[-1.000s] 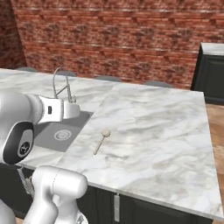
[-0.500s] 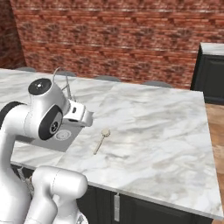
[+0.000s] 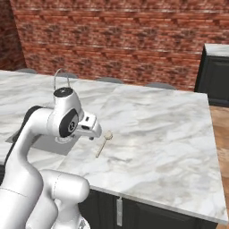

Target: Grab the spray bottle from the cabinet, then place it next to the cutting board for sanitizing. Then grab the dish brush from the countertop next to the sink and place it next to the cutting board.

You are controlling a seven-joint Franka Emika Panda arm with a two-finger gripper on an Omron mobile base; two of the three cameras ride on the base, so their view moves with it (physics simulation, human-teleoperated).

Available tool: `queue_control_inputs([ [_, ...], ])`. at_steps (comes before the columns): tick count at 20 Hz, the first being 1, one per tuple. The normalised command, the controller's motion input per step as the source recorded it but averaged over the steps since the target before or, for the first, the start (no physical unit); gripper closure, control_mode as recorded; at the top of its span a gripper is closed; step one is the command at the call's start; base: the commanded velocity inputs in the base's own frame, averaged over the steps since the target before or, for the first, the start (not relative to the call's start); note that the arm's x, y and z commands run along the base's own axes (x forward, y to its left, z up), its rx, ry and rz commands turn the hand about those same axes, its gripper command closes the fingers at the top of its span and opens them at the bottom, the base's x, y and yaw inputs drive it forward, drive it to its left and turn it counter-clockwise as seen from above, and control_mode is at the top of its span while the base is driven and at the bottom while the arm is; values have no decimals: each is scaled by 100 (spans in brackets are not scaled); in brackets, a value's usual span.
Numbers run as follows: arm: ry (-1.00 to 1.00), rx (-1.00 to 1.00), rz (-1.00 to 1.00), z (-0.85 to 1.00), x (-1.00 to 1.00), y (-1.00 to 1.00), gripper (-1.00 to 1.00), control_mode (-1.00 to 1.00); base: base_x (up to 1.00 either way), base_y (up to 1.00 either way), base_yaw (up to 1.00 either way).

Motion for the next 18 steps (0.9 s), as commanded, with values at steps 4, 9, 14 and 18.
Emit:
queue_control_inputs([
  [4, 13, 0, 0, -49, 33, -8, -100, -100, 0, 0, 0],
  [9, 11, 0, 0, -34, 29, -9, -100, -100, 0, 0, 0],
  [14, 11, 0, 0, -29, 39, -3, -100, -100, 0, 0, 0],
  [18, 3, 0, 0, -32, 44, -1, -100, -100, 0, 0, 0],
])
